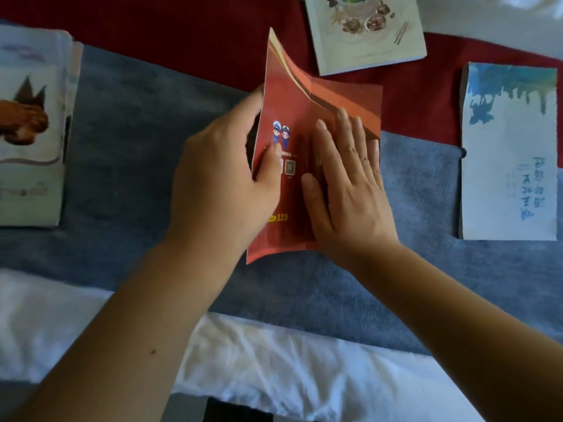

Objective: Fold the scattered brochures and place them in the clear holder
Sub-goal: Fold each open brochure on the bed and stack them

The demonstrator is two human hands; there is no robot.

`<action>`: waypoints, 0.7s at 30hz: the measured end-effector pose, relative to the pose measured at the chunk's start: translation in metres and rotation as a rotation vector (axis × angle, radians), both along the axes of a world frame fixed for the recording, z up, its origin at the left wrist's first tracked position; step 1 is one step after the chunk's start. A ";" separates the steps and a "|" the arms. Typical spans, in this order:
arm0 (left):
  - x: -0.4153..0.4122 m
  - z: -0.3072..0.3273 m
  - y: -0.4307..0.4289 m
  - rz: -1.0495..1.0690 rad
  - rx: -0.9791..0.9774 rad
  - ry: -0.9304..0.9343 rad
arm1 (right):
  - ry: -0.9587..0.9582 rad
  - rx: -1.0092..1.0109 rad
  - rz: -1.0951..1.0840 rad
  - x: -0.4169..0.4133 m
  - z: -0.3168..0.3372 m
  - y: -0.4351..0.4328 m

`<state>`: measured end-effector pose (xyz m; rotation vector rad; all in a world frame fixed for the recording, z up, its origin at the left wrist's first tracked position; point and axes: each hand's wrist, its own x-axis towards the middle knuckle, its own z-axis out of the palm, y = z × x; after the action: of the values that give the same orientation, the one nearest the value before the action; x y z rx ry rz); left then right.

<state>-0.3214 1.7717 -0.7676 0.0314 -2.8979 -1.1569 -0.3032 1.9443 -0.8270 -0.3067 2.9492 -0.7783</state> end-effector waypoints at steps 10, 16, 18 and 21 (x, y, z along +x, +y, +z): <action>-0.002 -0.017 -0.057 0.011 -0.468 0.015 | -0.044 0.101 0.040 -0.015 -0.005 -0.077; 0.001 -0.038 -0.076 0.013 -0.509 -0.015 | -0.038 0.176 0.019 -0.013 -0.012 -0.103; 0.002 -0.043 -0.081 0.035 -0.510 -0.017 | -0.036 0.177 0.019 -0.012 -0.013 -0.110; 0.006 -0.049 -0.087 0.014 -0.506 -0.042 | -0.064 0.191 0.023 -0.012 -0.014 -0.119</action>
<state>-0.3155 1.6852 -0.8170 0.0669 -3.1234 -0.3971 -0.3156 1.8251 -0.8405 -0.2956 2.9245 -0.4887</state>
